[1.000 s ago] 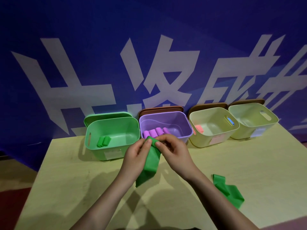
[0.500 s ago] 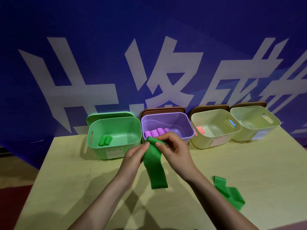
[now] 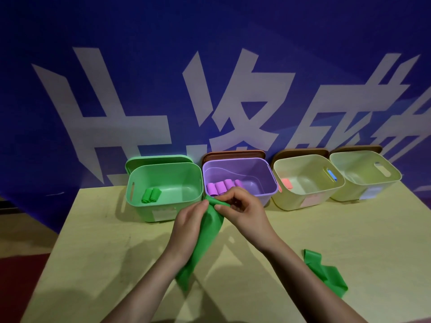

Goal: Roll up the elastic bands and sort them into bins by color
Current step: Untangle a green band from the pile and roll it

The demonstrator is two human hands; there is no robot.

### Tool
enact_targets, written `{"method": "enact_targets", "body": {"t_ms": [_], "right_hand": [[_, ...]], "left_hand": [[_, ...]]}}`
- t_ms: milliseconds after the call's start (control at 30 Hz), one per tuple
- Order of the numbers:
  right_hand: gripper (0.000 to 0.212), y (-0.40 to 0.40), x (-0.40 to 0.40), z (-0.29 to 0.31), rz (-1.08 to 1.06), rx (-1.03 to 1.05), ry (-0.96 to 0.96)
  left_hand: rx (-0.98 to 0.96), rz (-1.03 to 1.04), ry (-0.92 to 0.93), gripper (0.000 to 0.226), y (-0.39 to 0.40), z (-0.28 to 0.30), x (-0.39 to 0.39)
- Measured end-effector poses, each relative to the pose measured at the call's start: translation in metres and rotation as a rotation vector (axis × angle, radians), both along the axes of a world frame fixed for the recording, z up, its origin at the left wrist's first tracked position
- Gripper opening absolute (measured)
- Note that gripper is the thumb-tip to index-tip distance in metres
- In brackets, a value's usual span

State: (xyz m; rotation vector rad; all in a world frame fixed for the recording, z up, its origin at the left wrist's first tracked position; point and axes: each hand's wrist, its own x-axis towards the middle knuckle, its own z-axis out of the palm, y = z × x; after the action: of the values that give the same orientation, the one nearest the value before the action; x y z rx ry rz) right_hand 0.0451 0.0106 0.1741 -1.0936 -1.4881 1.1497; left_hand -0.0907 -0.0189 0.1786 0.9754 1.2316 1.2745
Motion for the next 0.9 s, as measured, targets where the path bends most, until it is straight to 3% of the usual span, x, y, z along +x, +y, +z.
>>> {"method": "enact_targets", "body": {"t_ms": [100, 200, 300, 367, 433, 500, 600, 700, 900], "right_hand": [[0.030, 0.000, 0.000, -0.001, 0.007, -0.013, 0.005], [0.025, 0.002, 0.001, 0.001, 0.069, -0.049, 0.017], [0.009, 0.003, 0.005, 0.006, 0.150, -0.140, 0.153], [0.015, 0.005, 0.004, 0.006, 0.142, -0.195, 0.162], [0.019, 0.009, 0.003, 0.003, 0.128, -0.232, 0.134], [0.009, 0.011, 0.000, 0.001, 0.149, -0.252, 0.114], [0.017, 0.016, -0.004, -0.006, 0.136, -0.248, 0.108], [0.008, 0.022, -0.009, -0.012, 0.067, -0.161, 0.010], [0.015, 0.029, -0.010, -0.016, -0.020, 0.119, -0.250]], "left_hand": [[0.082, -0.013, 0.048, 0.059, 0.002, 0.000, -0.002], [0.133, -0.012, 0.079, 0.067, 0.004, -0.002, -0.004], [0.134, -0.042, 0.076, 0.047, 0.007, -0.004, -0.005], [0.124, -0.074, 0.079, 0.030, 0.009, -0.007, -0.007], [0.121, -0.113, 0.111, 0.034, 0.012, -0.010, -0.008], [0.112, -0.125, 0.127, 0.030, 0.014, -0.014, -0.009], [0.059, -0.082, 0.109, 0.035, 0.017, -0.020, -0.009], [0.020, 0.003, 0.094, 0.033, 0.022, -0.026, -0.008], [-0.012, 0.015, 0.051, 0.041, 0.030, -0.029, -0.006]]}}
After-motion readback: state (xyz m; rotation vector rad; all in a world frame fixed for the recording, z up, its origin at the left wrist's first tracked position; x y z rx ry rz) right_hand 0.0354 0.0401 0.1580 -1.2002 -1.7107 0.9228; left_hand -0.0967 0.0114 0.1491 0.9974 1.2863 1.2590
